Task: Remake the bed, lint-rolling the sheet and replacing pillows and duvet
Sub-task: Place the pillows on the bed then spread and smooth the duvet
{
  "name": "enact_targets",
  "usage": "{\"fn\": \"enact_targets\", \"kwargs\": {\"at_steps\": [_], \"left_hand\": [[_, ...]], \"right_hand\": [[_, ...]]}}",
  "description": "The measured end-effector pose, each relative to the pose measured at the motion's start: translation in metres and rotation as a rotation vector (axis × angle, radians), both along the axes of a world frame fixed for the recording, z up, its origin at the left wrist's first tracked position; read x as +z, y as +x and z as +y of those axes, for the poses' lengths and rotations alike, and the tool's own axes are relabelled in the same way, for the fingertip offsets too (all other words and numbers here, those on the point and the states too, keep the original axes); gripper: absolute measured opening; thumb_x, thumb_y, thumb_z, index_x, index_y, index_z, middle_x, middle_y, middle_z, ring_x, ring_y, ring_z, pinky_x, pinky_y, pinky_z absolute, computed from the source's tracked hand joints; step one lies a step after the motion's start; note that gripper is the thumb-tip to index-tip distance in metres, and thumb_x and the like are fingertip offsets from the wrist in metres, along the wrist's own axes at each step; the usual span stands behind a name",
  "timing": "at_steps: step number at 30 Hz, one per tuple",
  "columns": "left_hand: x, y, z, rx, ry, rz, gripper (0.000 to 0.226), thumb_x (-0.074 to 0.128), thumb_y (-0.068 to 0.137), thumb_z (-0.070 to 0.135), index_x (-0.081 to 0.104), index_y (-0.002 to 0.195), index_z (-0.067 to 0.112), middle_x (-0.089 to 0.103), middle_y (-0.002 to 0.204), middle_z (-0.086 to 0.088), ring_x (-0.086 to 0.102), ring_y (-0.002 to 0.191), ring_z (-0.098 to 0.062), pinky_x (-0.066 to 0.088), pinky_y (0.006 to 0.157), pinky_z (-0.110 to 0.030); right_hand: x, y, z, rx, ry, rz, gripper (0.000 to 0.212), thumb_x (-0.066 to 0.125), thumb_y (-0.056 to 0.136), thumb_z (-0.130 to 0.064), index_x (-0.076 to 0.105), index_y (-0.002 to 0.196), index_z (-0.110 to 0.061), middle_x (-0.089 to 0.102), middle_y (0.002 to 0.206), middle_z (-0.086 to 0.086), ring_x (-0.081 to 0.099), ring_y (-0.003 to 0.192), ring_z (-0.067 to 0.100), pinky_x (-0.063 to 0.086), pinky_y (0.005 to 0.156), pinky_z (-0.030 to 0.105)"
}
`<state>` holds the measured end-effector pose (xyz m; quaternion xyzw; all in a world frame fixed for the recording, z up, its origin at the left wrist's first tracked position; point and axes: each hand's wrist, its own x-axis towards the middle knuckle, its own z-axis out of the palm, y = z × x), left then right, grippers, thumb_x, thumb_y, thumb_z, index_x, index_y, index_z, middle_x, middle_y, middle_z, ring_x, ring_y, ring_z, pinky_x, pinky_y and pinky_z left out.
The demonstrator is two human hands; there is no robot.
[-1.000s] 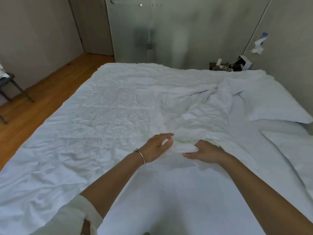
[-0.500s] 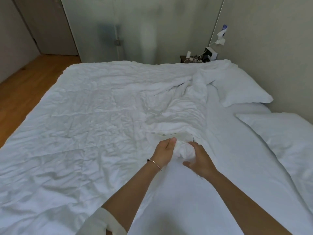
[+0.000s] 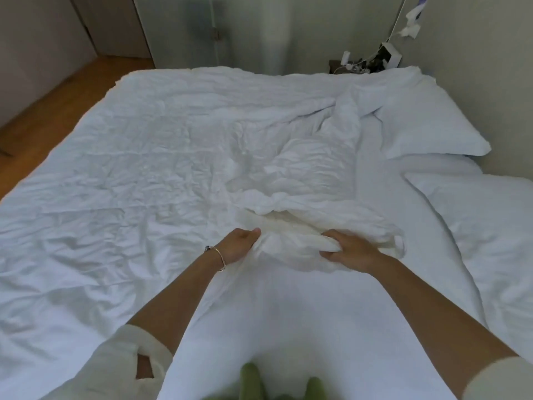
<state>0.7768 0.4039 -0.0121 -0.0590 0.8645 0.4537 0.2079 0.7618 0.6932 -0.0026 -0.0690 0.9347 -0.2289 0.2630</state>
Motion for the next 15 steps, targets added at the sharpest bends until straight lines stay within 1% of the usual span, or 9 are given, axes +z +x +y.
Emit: {"fn": "enact_targets", "kwargs": {"at_steps": [2, 5, 8, 9, 10, 11, 12, 13, 15], "left_hand": [[-0.041, 0.028, 0.038, -0.071, -0.081, -0.161, 0.048, 0.038, 0.101, 0.046, 0.035, 0.061, 0.018, 0.036, 0.060, 0.003, 0.036, 0.056, -0.013, 0.030, 0.059, -0.026], [-0.099, 0.083, 0.087, -0.154, -0.137, -0.354, 0.047, 0.038, 0.100, 0.046, 0.043, 0.063, 0.018, 0.041, 0.062, 0.003, 0.040, 0.059, -0.012, 0.032, 0.060, -0.024], [-0.130, 0.133, 0.115, -0.251, -0.163, -0.542, 0.047, 0.033, 0.101, 0.046, 0.047, 0.070, 0.014, 0.051, 0.070, -0.004, 0.050, 0.072, -0.019, 0.037, 0.070, -0.026], [-0.139, 0.144, 0.119, -0.277, -0.203, -0.573, 0.046, 0.030, 0.103, 0.042, 0.051, 0.076, 0.012, 0.058, 0.080, -0.009, 0.055, 0.083, -0.023, 0.037, 0.076, -0.028], [-0.145, 0.152, 0.122, -0.277, -0.230, -0.592, 0.044, 0.026, 0.105, 0.037, 0.057, 0.090, 0.009, 0.064, 0.102, -0.011, 0.057, 0.101, -0.025, 0.037, 0.085, -0.030], [-0.155, 0.156, 0.123, -0.240, -0.224, -0.616, 0.042, 0.024, 0.106, 0.031, 0.058, 0.113, 0.007, 0.059, 0.125, -0.010, 0.052, 0.119, -0.026, 0.036, 0.096, -0.031], [-0.161, 0.157, 0.122, -0.216, -0.220, -0.639, 0.039, 0.024, 0.106, 0.025, 0.051, 0.130, 0.007, 0.049, 0.140, -0.008, 0.045, 0.129, -0.025, 0.034, 0.103, -0.031], [-0.164, 0.156, 0.121, -0.230, -0.234, -0.652, 0.036, 0.026, 0.106, 0.020, 0.047, 0.132, 0.008, 0.046, 0.143, -0.009, 0.043, 0.131, -0.025, 0.036, 0.102, -0.029], [-0.165, 0.140, 0.119, -0.080, -0.204, -0.689, 0.024, 0.028, 0.106, 0.025, 0.050, 0.109, 0.016, 0.054, 0.125, -0.006, 0.047, 0.118, -0.022, 0.040, 0.080, -0.020]], "right_hand": [[-0.020, 0.028, 0.035, 0.092, 0.122, -0.080, 0.053, 0.057, 0.088, -0.059, 0.045, 0.135, -0.037, 0.061, 0.120, -0.005, 0.059, 0.104, 0.018, 0.048, 0.081, 0.028], [-0.073, 0.083, 0.084, 0.150, 0.235, -0.314, 0.063, 0.051, 0.087, -0.066, 0.034, 0.140, -0.037, 0.062, 0.122, 0.000, 0.061, 0.104, 0.021, 0.047, 0.084, 0.031], [-0.120, 0.138, 0.108, 0.201, 0.306, -0.417, 0.068, 0.046, 0.087, -0.071, 0.028, 0.143, -0.037, 0.064, 0.117, 0.000, 0.063, 0.100, 0.022, 0.048, 0.082, 0.032], [-0.133, 0.152, 0.110, 0.228, 0.343, -0.416, 0.073, 0.045, 0.086, -0.073, 0.025, 0.145, -0.035, 0.064, 0.120, 0.000, 0.063, 0.103, 0.023, 0.047, 0.085, 0.033], [-0.145, 0.164, 0.109, 0.257, 0.388, -0.427, 0.081, 0.045, 0.084, -0.075, 0.019, 0.149, -0.034, 0.061, 0.127, 0.002, 0.061, 0.110, 0.025, 0.046, 0.090, 0.034], [-0.152, 0.170, 0.107, 0.282, 0.427, -0.463, 0.091, 0.047, 0.082, -0.077, 0.012, 0.153, -0.032, 0.054, 0.138, 0.004, 0.055, 0.120, 0.027, 0.043, 0.097, 0.036], [-0.158, 0.172, 0.105, 0.282, 0.438, -0.508, 0.100, 0.048, 0.078, -0.080, 0.006, 0.155, -0.032, 0.043, 0.149, 0.005, 0.047, 0.131, 0.028, 0.039, 0.104, 0.038], [-0.159, 0.170, 0.104, 0.245, 0.403, -0.547, 0.105, 0.047, 0.075, -0.083, 0.003, 0.156, -0.032, 0.031, 0.157, 0.004, 0.037, 0.139, 0.027, 0.034, 0.110, 0.039], [-0.158, 0.159, 0.105, 0.155, 0.291, -0.469, 0.098, 0.046, 0.079, -0.080, 0.007, 0.156, -0.033, 0.021, 0.161, -0.003, 0.027, 0.145, 0.021, 0.029, 0.114, 0.038]]}}
